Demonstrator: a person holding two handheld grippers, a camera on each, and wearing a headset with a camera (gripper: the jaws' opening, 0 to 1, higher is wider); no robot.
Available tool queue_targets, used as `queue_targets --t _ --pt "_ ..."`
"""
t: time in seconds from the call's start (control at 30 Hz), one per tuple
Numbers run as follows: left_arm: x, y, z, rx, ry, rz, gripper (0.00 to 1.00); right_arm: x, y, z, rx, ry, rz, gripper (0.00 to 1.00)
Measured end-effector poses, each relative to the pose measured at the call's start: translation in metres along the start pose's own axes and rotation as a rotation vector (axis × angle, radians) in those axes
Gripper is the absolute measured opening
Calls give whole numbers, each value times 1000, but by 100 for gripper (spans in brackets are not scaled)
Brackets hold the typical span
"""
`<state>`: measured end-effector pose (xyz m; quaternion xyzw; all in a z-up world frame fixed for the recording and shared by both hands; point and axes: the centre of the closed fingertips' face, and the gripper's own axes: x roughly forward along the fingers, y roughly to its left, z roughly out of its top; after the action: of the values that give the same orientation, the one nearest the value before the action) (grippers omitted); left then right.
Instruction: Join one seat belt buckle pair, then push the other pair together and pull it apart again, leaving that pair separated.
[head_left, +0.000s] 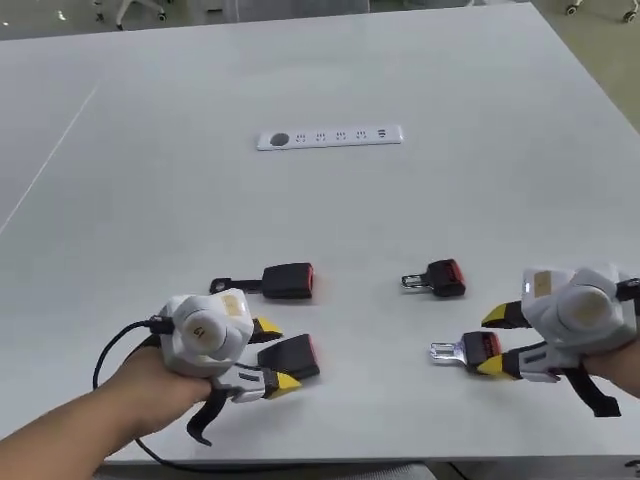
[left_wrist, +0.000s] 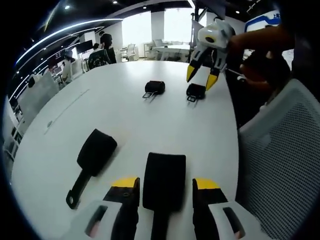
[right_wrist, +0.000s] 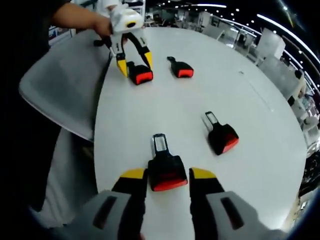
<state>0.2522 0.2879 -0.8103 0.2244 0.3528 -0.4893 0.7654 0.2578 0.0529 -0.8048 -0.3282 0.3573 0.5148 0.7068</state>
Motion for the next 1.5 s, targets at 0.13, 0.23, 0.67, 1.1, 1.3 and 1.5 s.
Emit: queue_targets --t 0.13,0.23,0.67,1.1,1.3,1.5 --pt "1 -1 -3 3 18 -15 41 6 2 -8 -14 32 33 34" --pt "2 0 -5 17 39 -23 39 9 4 -10 -33 49 58 34" --pt "5 -1 -11 187 129 -108 34 15 4 -17 -81 94 135 33" --pt "7 -4 -16 304 209 -175 33 17 6 -19 -104 129 160 33" --pt "7 -4 -16 292 200 -178 33 17 5 -17 -97 128 150 33" --pt "7 -4 -17 280 207 -184 33 23 10 -6 -88 111 142 33"
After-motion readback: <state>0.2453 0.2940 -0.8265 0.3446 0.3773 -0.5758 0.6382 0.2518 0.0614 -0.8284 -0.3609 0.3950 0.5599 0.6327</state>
